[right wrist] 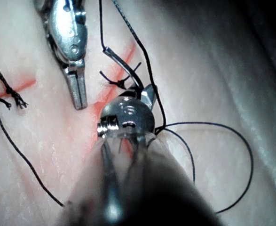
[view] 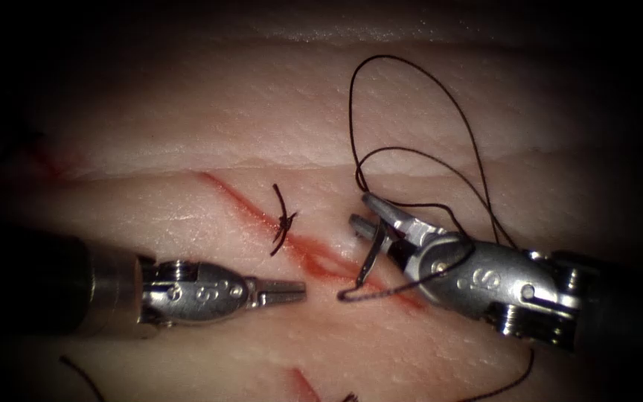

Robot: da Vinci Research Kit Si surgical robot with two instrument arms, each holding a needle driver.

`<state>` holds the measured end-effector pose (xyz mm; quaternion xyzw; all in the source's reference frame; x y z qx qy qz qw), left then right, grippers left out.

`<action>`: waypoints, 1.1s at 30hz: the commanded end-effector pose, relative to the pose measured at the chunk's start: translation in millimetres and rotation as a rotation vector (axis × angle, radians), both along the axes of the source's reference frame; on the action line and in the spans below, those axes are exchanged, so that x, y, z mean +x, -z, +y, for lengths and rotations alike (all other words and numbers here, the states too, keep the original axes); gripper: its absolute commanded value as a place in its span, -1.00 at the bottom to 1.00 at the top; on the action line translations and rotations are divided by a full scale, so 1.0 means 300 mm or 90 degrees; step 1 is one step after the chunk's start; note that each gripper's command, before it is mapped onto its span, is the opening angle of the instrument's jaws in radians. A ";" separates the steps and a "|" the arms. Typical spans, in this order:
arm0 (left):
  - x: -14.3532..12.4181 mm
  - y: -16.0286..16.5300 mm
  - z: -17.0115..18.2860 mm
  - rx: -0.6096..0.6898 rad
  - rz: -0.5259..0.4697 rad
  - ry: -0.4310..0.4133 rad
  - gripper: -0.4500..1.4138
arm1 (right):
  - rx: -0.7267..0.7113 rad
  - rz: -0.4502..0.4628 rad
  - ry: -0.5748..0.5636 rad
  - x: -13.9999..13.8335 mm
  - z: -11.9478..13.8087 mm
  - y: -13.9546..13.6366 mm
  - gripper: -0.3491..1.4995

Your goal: Wound Closure

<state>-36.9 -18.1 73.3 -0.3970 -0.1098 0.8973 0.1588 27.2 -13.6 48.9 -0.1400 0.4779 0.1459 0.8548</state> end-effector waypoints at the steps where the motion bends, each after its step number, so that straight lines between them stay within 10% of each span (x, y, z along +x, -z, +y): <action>1: -0.0013 -0.002 0.000 -0.001 -0.003 -0.002 -0.53 | -0.003 0.001 0.001 0.0028 0.0030 -0.0003 -1.00; 22: -0.0002 -0.001 -0.001 0.000 -0.003 -0.006 -0.53 | -0.023 0.000 0.011 0.0005 0.0093 0.0049 -1.00; 33: 0.0007 0.000 -0.001 0.003 -0.007 -0.009 -0.53 | 0.111 0.053 -0.044 -0.0003 0.0120 0.0020 -1.00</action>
